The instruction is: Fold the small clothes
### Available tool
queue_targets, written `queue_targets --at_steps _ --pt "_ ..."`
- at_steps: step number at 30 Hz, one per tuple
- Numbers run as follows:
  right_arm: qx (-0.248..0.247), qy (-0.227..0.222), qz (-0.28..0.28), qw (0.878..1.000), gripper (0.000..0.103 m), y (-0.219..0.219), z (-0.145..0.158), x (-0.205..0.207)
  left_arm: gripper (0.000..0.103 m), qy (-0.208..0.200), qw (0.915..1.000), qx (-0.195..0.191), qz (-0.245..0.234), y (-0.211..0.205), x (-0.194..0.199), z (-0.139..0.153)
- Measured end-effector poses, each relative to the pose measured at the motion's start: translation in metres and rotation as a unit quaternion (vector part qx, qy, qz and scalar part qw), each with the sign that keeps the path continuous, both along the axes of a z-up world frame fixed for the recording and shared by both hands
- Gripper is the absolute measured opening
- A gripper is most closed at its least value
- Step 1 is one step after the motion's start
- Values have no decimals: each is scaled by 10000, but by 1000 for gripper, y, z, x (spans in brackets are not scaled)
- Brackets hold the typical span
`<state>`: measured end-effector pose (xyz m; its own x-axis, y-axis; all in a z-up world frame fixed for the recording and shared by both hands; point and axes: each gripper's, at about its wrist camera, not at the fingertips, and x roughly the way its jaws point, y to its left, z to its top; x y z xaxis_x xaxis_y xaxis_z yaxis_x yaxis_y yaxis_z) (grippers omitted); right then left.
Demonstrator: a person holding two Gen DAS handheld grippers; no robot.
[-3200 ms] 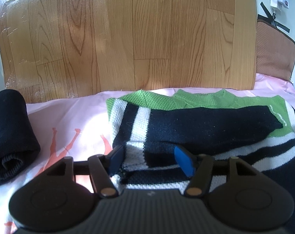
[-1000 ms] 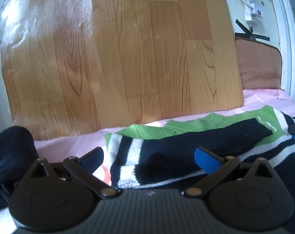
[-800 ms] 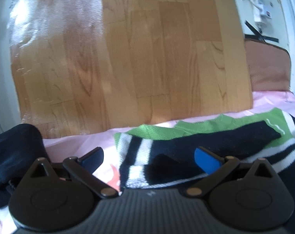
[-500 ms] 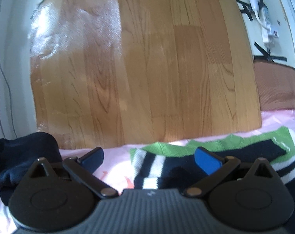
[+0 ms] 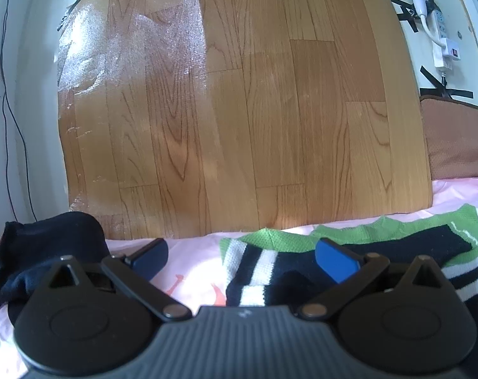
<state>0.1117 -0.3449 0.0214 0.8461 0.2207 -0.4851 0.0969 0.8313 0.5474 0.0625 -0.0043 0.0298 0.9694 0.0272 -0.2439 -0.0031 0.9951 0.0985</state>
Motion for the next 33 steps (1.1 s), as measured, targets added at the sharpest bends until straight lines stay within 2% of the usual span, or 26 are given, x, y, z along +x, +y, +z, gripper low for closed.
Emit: queue_targets --at_steps 5,11,33 --pt "-1 2 2 10000 41 0 0 0 103 -67 9999 85 33 -3 -2 0" --pt "1 1 1 10000 41 0 0 0 103 123 9999 19 80 1 3 0" --pt "1 5 1 10000 41 0 0 0 103 -12 9998 143 126 -1 -3 2"
